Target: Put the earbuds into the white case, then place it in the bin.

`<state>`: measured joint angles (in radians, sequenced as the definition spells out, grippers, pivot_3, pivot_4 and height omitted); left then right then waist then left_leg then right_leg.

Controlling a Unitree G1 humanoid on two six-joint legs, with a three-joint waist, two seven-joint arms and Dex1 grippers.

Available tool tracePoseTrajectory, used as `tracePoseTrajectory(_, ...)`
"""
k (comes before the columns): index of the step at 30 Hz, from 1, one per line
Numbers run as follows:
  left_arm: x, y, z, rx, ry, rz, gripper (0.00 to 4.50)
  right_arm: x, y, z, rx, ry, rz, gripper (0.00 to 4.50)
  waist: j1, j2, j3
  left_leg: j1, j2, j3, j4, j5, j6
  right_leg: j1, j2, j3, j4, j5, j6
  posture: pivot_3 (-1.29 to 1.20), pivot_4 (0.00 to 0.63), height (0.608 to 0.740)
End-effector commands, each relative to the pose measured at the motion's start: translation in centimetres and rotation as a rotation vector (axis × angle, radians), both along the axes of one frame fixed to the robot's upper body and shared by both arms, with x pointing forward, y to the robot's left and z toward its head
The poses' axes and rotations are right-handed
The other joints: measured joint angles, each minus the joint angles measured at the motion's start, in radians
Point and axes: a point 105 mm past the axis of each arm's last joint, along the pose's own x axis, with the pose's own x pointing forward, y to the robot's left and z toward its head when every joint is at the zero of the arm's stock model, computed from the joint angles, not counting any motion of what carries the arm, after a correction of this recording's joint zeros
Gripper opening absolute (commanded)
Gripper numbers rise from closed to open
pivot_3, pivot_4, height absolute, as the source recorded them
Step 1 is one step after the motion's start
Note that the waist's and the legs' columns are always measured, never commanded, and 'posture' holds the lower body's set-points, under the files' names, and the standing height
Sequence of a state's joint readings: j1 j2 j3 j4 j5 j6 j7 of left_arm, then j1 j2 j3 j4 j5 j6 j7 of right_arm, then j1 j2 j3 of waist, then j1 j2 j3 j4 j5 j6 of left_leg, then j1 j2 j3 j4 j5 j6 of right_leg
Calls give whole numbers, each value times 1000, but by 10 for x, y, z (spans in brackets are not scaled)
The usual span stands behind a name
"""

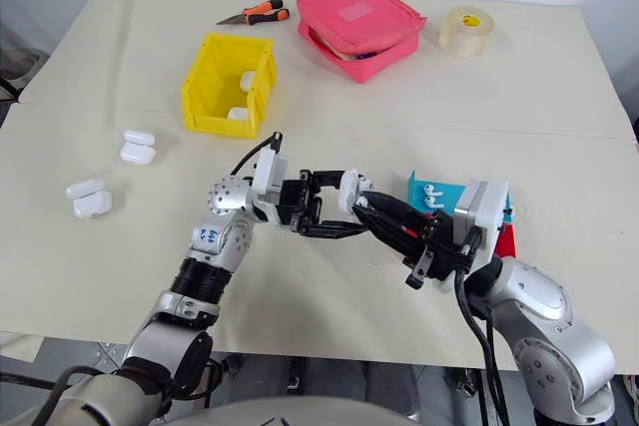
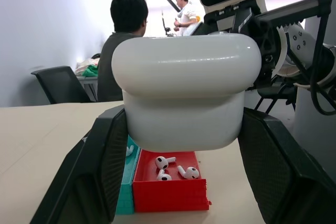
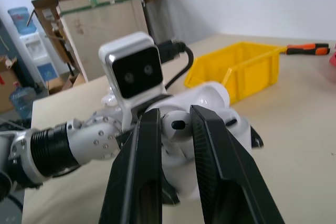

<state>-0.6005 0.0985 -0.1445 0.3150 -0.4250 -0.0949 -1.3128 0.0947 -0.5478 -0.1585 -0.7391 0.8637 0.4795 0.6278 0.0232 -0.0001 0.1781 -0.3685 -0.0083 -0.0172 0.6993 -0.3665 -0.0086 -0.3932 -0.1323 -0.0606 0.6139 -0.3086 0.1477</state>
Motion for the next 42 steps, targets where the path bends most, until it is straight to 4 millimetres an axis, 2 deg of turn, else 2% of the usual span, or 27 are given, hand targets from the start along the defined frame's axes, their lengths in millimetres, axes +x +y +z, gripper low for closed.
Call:
tracePoseTrajectory(1,-3,2,27,-80,-102,-2,2782,9,-12,-16,-65,79,-60,433,0,0,0,0,0,0,0,0,0,0,0,0,0,0,0,0,150,740)
tracePoseTrajectory(5,1,2,27,-81,-107,9,2782,16,-16,-16,-69,86,-83,433,0,0,0,0,0,0,0,0,0,0,0,0,0,0,0,0,150,740)
tracePoseTrajectory(11,2,2,25,-77,-113,13,2782,15,-12,-10,-76,69,-58,433,1,0,0,0,0,0,0,0,0,0,0,0,-1,0,0,0,150,740)
tracePoseTrajectory(13,3,2,25,-76,-114,17,2782,14,-12,-7,-73,53,-56,1194,1,0,0,0,0,0,0,0,0,0,0,0,-1,0,0,0,150,740)
tracePoseTrajectory(16,5,1,23,-74,-113,24,2782,13,-10,-2,-81,29,-45,2093,0,0,0,0,0,0,0,0,0,0,0,0,0,0,0,0,150,740)
tracePoseTrajectory(24,12,4,16,-53,-108,48,2782,9,-7,11,-108,-13,-23,2093,1,0,0,0,0,0,0,0,0,0,0,0,-1,0,0,0,150,740)
tracePoseTrajectory(28,19,8,10,-6,-102,80,2782,8,-20,15,-158,-19,-71,2093,3,0,0,0,0,0,0,0,0,0,0,0,0,0,0,0,150,740)
tracePoseTrajectory(33,30,14,5,87,-119,118,2782,2,-39,11,-279,-3,-116,2093,3,0,0,0,0,0,0,0,0,0,0,-1,-1,0,0,0,150,740)
tracePoseTrajectory(36,32,13,1,166,-146,128,2782,1,-46,17,-372,-33,-166,2093,3,0,0,0,0,0,0,0,0,0,0,-1,-1,0,0,0,150,740)
tracePoseTrajectory(37,34,11,-1,199,-158,136,2782,0,-44,23,-382,-54,-167,1716,3,0,0,0,0,0,0,0,0,0,0,-1,0,0,0,0,150,740)
tracePoseTrajectory(39,34,9,-2,230,-174,137,2782,-2,-37,33,-387,-81,-142,1248,1,0,0,0,0,0,0,0,0,0,0,0,0,0,0,0,150,740)
tracePoseTrajectory(42,36,1,-6,313,-217,147,2782,-1,-16,47,-434,-122,-77,203,-2,0,0,0,1,0,0,0,0,0,0,0,0,0,0,0,150,740)
